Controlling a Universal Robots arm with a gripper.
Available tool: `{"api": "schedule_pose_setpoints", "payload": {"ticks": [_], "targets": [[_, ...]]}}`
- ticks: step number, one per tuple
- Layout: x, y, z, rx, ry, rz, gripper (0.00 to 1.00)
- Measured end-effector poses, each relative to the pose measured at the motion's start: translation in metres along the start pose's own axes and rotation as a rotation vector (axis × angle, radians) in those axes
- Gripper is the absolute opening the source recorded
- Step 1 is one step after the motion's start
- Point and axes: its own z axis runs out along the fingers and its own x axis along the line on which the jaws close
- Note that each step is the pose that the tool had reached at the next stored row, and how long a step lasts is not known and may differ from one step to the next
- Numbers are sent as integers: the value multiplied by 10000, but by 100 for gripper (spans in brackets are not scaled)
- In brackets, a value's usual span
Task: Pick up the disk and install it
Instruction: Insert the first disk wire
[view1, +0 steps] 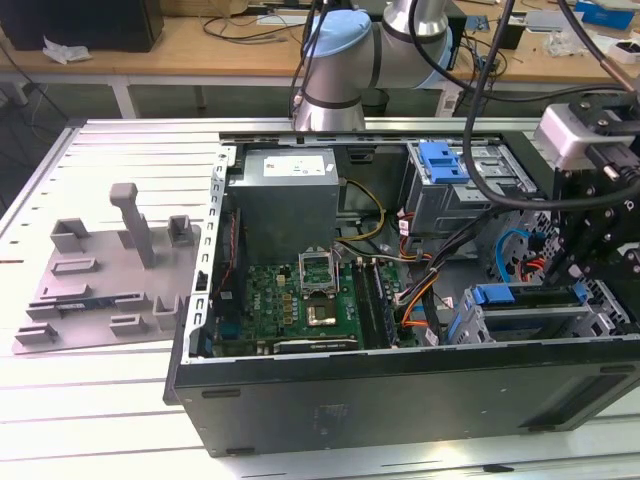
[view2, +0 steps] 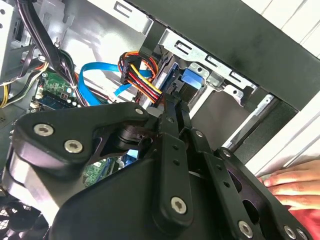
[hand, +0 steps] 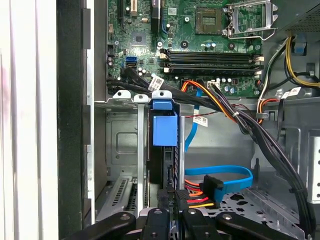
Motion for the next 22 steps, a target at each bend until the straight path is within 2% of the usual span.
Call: {"api": "schedule_pose_setpoints", "payload": {"ticks": [22], "targets": [[-13,-4,74,0,-3,1,17]]}}
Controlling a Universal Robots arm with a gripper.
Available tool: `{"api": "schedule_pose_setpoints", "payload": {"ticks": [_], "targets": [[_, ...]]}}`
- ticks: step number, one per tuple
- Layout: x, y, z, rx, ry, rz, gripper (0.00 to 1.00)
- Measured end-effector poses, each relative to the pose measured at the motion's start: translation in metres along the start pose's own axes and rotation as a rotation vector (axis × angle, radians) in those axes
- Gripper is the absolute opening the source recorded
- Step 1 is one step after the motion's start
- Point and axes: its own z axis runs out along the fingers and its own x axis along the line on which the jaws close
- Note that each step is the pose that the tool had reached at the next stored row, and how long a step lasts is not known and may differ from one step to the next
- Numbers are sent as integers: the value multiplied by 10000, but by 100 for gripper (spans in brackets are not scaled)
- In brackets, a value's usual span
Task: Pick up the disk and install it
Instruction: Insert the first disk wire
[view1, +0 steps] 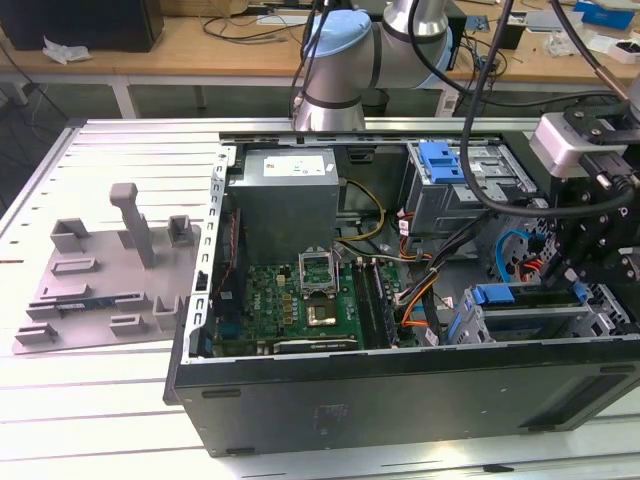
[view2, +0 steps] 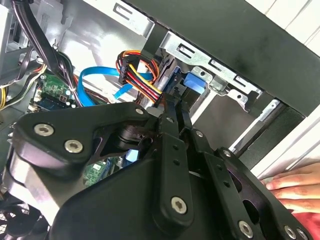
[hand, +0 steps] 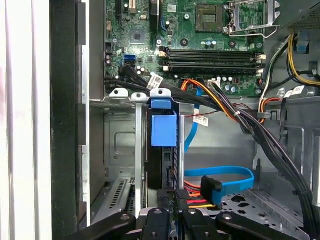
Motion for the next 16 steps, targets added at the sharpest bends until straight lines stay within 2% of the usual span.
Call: {"api": "schedule_pose_setpoints", "payload": {"ticks": [16], "targets": [[-4,0,56,0,2,-1,17]]}}
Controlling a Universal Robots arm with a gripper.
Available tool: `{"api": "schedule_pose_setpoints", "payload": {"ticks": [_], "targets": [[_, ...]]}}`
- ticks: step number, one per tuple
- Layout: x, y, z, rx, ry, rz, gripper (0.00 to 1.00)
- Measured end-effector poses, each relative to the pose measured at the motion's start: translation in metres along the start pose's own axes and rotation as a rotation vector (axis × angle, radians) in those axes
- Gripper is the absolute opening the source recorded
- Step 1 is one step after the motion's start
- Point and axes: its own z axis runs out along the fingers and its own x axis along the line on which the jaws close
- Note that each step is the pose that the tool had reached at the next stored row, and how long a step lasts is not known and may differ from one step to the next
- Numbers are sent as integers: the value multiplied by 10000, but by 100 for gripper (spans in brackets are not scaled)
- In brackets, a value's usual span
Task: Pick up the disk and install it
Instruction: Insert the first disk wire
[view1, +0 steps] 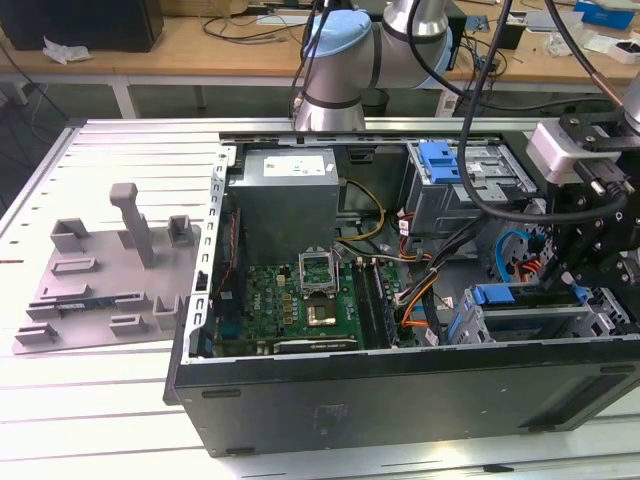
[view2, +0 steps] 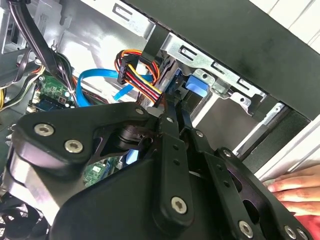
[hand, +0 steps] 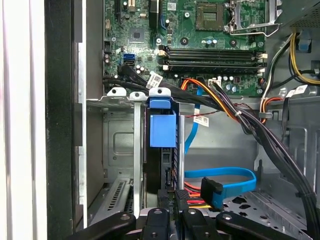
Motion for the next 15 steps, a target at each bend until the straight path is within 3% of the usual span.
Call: {"api": "schedule_pose_setpoints", "payload": {"ticks": [15], "targets": [[1,0,22,0,1,0,17]]}}
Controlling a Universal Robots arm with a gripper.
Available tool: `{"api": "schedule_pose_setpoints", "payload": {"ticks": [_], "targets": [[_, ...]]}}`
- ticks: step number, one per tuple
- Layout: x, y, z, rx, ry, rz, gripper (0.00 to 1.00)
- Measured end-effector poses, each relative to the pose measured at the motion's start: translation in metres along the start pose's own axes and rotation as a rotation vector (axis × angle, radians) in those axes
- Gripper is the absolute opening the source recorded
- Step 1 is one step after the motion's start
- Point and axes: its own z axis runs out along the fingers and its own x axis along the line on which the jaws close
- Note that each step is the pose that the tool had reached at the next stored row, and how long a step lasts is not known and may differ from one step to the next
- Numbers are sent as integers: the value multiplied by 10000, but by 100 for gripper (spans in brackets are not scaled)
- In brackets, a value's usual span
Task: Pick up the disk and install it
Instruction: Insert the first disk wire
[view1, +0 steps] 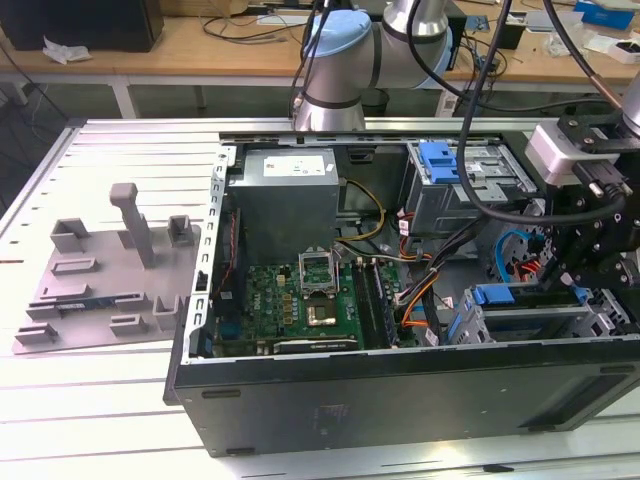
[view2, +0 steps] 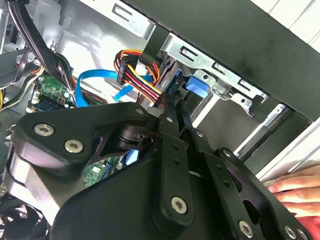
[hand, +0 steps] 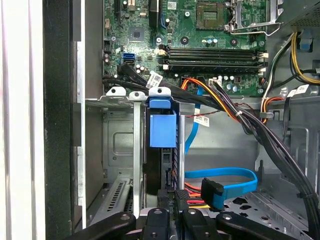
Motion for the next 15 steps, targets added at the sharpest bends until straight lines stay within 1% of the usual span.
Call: {"api": "schedule_pose_setpoints", "payload": {"ticks": [2,4,5,6,7,9,11,12,14,15], "targets": [[0,0,5,-2,-11,1,18],[0,0,-3,0,-3,1,30],[0,0,-14,0,-6,1,30],[0,0,-26,0,-6,1,30],[-1,0,-44,0,-6,1,36],[-2,-1,-95,0,-6,1,36],[-4,-2,-157,0,-6,0,36],[-6,-3,-240,0,-6,0,36],[-8,-5,-327,0,-5,1,36],[-10,-6,-396,0,-6,1,36]]}}
